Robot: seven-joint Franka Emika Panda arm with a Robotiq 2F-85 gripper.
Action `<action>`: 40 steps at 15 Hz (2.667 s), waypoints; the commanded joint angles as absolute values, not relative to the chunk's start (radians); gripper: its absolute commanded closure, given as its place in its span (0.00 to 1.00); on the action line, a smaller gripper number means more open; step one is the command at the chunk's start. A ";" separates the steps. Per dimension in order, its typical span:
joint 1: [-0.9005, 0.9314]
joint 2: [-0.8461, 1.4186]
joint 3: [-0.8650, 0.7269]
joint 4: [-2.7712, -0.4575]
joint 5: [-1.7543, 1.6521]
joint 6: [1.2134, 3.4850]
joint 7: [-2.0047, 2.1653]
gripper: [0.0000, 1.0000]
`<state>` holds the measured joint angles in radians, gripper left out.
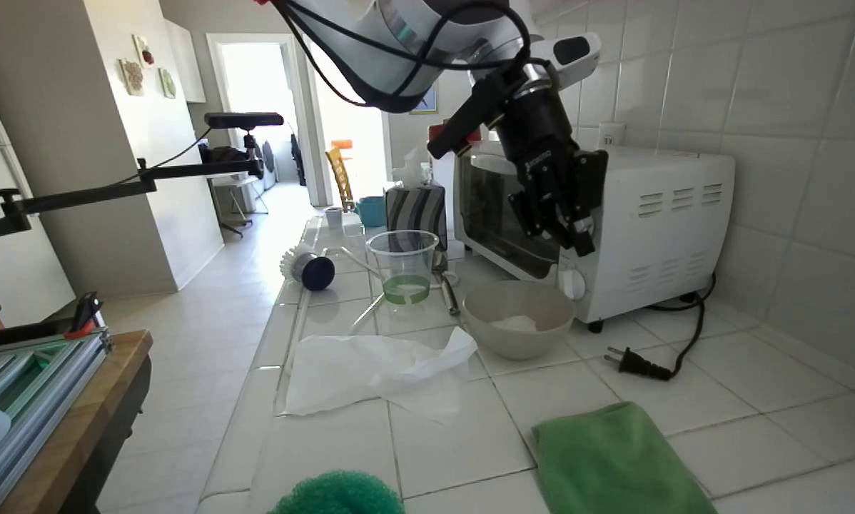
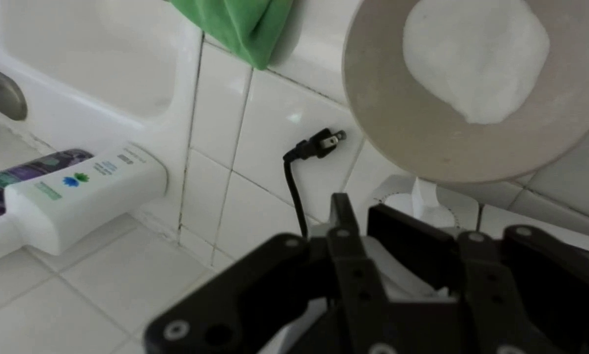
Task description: Turn the top knob of the microwave to the right
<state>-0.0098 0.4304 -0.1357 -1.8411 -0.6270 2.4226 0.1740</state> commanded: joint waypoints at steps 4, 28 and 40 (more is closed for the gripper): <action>-0.047 0.342 -0.115 -1.915 -0.445 2.529 0.049 0.96; -0.124 0.327 -0.051 -1.986 -0.091 2.635 -0.145 0.97; -0.125 0.307 -0.040 -1.999 -0.058 2.631 -0.157 0.45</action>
<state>-0.1125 0.3441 -0.0556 -1.9776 -0.0926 2.6155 -0.1069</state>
